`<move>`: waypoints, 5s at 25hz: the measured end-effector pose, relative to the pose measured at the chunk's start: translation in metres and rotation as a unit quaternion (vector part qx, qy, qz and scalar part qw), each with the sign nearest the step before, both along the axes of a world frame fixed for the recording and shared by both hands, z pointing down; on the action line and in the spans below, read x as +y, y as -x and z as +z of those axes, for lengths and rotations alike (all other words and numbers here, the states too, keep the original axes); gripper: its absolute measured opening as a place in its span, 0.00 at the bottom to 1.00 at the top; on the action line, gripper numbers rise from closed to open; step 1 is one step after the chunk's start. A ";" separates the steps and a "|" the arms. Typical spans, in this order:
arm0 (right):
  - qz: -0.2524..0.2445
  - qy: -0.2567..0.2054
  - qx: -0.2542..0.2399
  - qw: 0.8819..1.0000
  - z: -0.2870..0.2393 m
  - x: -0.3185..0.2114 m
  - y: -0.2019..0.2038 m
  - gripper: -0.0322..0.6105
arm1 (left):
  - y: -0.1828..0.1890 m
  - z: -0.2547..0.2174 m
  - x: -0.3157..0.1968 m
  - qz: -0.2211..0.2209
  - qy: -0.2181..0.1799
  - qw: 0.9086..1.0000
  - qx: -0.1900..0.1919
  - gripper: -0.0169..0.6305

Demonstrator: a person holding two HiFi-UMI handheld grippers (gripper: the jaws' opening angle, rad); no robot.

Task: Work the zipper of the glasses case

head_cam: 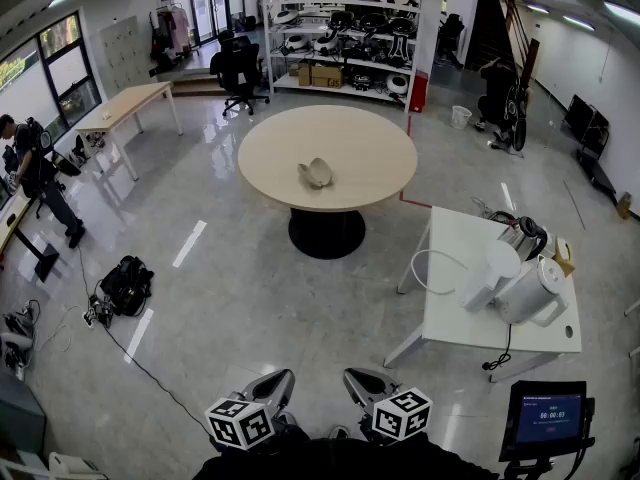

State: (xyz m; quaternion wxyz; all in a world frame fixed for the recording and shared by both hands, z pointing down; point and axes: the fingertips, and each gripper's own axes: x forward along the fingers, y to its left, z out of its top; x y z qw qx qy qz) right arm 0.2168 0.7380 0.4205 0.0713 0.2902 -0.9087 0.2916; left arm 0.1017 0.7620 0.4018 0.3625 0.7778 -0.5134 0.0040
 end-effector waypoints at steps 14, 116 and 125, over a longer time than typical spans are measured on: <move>0.081 0.033 0.021 0.996 0.026 -0.104 0.034 0.06 | 0.049 0.021 -0.112 0.051 0.009 0.998 0.026 0.04; 0.177 0.113 0.024 0.977 0.121 -0.819 0.105 0.23 | 0.172 0.171 -0.808 0.157 0.136 0.977 -0.043 0.19; 0.086 0.186 -0.006 0.979 0.170 -0.849 0.133 0.23 | 0.164 0.207 -0.807 0.160 0.177 0.971 0.013 0.42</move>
